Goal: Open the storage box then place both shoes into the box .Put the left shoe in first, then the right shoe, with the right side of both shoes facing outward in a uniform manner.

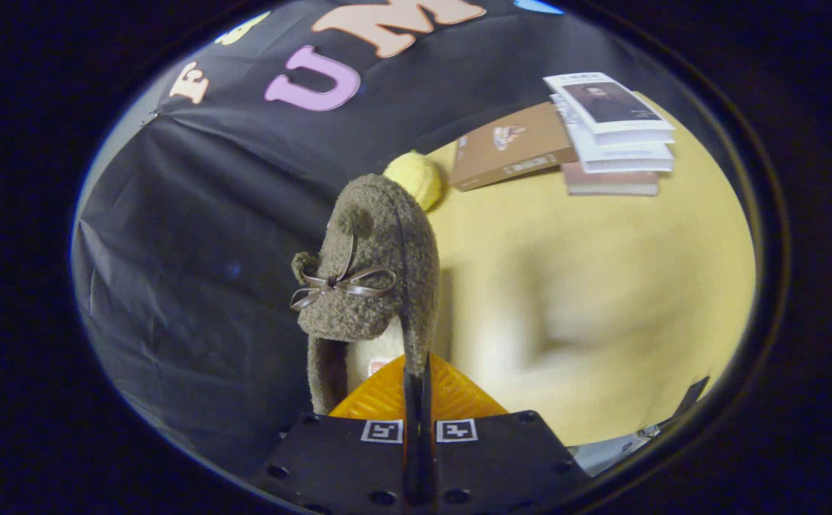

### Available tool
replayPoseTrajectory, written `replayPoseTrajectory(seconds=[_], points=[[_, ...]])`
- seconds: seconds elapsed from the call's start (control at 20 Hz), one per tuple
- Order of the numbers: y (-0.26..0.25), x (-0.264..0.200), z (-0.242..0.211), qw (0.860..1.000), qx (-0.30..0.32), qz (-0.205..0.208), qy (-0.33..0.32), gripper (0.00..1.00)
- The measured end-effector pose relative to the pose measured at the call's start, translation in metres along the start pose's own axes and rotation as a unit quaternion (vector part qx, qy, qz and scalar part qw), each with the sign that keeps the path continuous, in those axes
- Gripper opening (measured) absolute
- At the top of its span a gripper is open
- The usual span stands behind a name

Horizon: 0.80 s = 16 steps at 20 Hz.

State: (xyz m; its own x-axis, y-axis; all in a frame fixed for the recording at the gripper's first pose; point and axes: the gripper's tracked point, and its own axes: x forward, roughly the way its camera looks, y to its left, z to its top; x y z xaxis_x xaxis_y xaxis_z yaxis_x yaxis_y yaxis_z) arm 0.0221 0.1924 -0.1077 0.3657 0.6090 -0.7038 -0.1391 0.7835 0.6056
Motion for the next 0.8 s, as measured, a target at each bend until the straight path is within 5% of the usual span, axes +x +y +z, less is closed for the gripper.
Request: replayPoseTrajectory(seconds=[0.25, 0.8], points=[[0.063, 0.051, -0.032, 0.998, -0.025, 0.040, 0.043, 0.03], [0.033, 0.130, -0.068, 0.992, -0.064, -0.099, 0.049, 0.04]])
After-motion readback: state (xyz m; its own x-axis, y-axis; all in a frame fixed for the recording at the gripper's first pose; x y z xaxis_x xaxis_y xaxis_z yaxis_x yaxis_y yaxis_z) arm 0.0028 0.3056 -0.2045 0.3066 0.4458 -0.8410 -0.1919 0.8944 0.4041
